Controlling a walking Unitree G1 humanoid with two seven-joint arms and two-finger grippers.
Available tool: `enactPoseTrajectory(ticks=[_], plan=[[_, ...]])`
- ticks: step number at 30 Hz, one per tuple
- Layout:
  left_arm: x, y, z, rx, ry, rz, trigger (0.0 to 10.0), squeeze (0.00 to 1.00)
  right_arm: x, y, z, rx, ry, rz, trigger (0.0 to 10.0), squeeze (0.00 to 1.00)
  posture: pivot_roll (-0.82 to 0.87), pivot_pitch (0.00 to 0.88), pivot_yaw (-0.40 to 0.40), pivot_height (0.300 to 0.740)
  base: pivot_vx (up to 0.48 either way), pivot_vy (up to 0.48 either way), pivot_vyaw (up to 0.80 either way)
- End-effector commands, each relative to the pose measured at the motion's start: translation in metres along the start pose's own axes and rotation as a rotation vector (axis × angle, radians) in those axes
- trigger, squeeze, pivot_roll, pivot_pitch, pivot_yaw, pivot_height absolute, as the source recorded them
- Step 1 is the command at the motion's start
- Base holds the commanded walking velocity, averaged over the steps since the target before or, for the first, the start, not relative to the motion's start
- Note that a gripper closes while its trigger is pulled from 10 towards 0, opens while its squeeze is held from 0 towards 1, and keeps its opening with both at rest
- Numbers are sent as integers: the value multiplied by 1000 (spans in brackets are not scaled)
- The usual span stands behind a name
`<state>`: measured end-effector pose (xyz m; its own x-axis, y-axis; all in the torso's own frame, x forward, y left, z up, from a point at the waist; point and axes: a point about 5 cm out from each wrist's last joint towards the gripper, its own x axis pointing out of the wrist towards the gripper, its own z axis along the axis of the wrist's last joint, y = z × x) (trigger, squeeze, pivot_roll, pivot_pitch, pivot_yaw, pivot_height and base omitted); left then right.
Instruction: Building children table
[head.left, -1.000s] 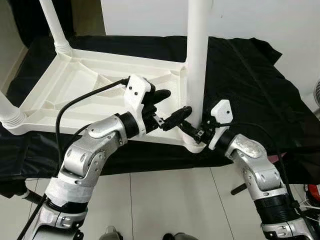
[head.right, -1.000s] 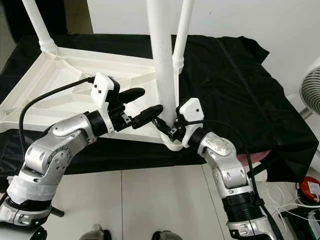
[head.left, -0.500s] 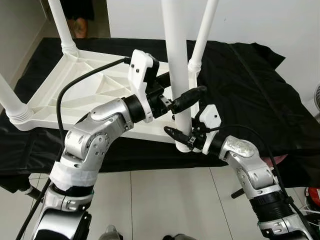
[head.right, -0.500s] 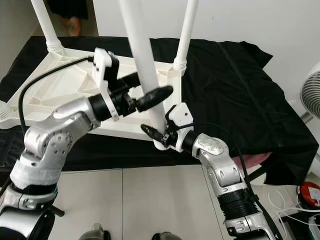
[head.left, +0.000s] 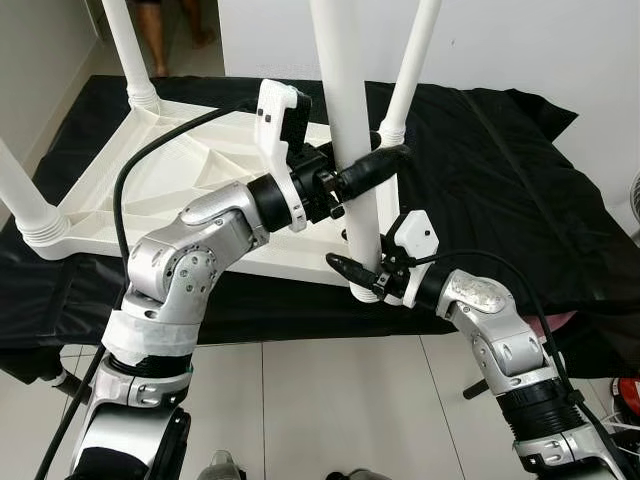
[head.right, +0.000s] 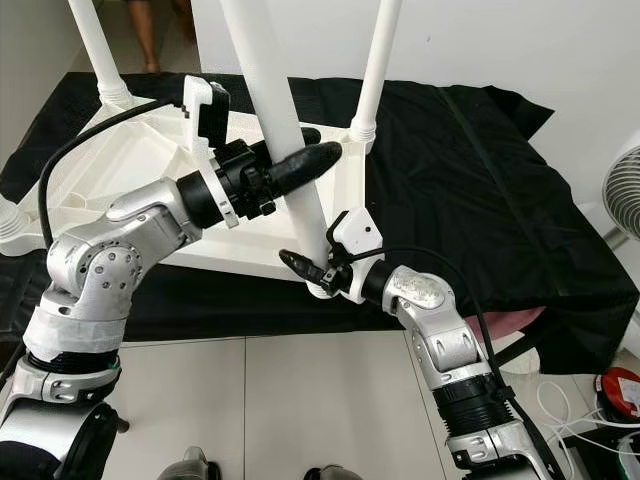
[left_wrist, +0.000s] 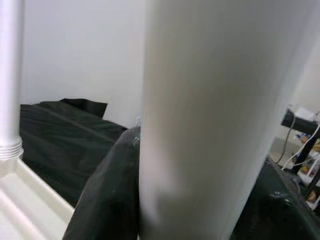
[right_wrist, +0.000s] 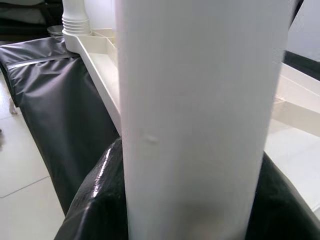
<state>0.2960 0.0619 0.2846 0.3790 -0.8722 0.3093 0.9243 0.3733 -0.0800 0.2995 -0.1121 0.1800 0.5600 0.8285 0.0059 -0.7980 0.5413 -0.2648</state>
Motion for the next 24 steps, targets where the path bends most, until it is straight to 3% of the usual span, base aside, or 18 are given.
enactPoseTrajectory(ticks=[1,9,10,11,20,21,24], plan=[[5,-4,-3,0,29,-43,0,0,0,-9,2,-15,-4,-54,10000,0,54,49,-64,740,0,0,0],[5,4,0,10,45,20,0,0,3,-18,2,-4,5,-142,10000,0,55,52,-63,740,0,0,0],[6,6,-1,40,69,43,4706,0,5,-20,2,8,-1,-161,10000,996,56,51,-63,740,0,0,0],[9,8,-1,67,97,80,10000,0,6,-22,4,15,-12,-180,10000,1000,56,52,-64,740,0,0,0],[19,22,3,147,161,234,10000,0,16,-23,6,-28,-24,-260,10000,1000,48,53,-57,740,0,0,0],[22,26,6,183,165,269,10000,0,20,-22,6,-40,-21,-279,10000,0,48,53,-56,740,0,0,0],[28,30,9,218,158,319,10000,0,26,-20,6,-56,-18,-307,10000,0,45,53,-58,740,0,0,0]])
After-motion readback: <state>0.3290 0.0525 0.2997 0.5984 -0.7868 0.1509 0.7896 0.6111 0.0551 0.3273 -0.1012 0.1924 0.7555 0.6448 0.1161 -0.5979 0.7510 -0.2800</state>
